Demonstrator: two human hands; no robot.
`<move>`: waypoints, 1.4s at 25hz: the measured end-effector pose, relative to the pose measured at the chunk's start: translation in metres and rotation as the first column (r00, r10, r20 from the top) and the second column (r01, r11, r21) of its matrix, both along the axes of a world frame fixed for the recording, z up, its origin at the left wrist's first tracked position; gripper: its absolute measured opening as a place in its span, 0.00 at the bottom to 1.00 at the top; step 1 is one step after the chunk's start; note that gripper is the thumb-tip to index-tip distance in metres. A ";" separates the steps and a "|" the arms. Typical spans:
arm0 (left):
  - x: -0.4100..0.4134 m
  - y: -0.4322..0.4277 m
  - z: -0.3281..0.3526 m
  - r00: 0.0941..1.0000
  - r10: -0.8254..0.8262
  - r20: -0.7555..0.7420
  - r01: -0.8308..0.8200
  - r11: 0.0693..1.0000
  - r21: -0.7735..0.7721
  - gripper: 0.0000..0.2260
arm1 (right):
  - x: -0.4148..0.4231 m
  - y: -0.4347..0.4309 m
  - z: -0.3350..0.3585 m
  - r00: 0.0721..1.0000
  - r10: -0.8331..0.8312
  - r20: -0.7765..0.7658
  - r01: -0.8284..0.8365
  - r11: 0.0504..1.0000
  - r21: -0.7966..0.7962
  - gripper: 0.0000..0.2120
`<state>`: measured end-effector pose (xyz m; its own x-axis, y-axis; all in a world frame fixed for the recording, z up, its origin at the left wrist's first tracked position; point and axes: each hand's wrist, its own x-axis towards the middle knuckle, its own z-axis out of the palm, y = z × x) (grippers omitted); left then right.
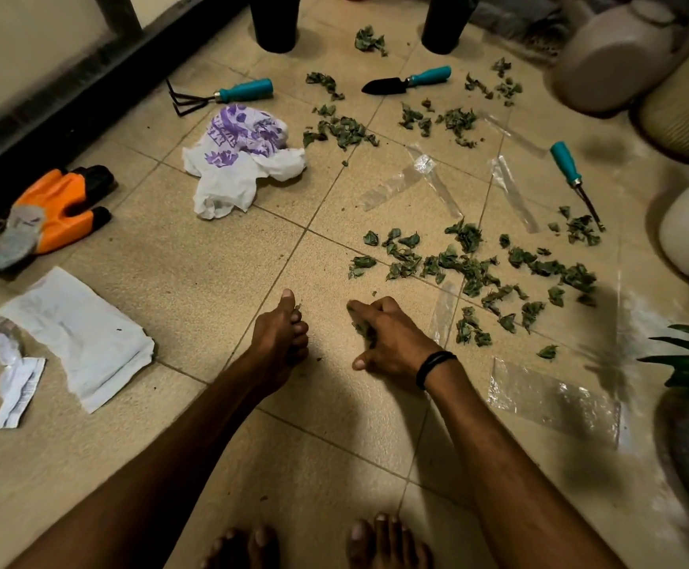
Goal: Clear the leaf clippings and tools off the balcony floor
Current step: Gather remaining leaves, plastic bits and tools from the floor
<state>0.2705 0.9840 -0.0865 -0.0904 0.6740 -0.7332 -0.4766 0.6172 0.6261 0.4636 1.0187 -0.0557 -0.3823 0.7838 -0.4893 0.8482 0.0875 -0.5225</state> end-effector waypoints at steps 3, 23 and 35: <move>-0.001 -0.001 0.001 1.000 -0.018 -0.018 0.018 1.000 -0.006 0.21 | 0.011 0.010 0.004 0.999 -0.008 -0.036 0.005 0.997 -0.074 0.43; 0.003 0.004 0.003 0.988 -0.036 -0.149 0.032 0.999 -0.032 0.20 | 0.000 0.042 -0.012 0.995 -0.096 -0.038 0.104 0.919 0.379 0.20; 0.056 0.011 -0.008 0.228 -0.105 -0.968 0.677 0.732 0.080 0.17 | -0.025 0.084 -0.033 0.992 0.030 0.121 -0.085 0.872 0.482 0.08</move>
<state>0.3268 0.9950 -0.0946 -0.0775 0.9964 -0.0330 0.7476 0.0800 0.6593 0.4387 1.1028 -0.0891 -0.4010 0.9113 -0.0937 0.8819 0.3564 -0.3085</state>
